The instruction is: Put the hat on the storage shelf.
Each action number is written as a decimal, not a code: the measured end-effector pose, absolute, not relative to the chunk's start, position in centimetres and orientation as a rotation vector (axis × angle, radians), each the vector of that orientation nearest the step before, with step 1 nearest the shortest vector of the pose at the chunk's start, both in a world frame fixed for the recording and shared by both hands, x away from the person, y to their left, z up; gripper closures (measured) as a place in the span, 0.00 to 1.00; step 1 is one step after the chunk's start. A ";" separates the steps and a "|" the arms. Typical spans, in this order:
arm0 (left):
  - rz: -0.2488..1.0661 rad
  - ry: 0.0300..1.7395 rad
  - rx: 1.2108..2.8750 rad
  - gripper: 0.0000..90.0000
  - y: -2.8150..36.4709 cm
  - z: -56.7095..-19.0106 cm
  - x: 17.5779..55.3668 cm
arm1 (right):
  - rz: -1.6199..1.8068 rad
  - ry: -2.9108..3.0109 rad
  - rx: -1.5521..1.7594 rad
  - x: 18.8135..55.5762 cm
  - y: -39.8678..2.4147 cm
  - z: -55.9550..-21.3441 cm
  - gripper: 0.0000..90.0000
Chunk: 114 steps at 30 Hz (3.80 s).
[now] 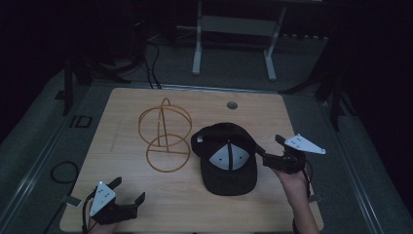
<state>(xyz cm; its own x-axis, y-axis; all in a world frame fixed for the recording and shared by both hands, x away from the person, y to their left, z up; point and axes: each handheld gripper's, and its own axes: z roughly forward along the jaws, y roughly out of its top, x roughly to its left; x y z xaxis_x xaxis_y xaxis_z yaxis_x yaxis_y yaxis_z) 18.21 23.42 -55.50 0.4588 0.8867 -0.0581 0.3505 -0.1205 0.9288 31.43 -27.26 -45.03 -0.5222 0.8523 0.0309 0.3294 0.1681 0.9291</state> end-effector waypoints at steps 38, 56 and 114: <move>0.643 1.067 1.716 0.06 23.4 -55.7 18.3 | 1.208 1.998 1.138 35.5 -21.6 -45.2 0.98; 0.526 0.988 1.741 0.07 19.6 -54.7 18.8 | 1.359 1.900 1.042 32.8 -22.5 -39.7 0.98; 0.385 0.748 1.712 0.75 5.1 -46.7 27.6 | 1.541 1.919 0.892 27.9 -23.8 -38.5 0.98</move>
<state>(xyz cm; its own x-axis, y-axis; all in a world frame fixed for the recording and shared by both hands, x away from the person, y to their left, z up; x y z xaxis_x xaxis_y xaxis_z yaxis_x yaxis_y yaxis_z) 27.59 5.10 -46.73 0.7415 0.6585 -0.1290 0.2774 -0.1258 0.9525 27.87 -23.76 -38.46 -0.6495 0.7603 0.0077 0.1715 0.1366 0.9757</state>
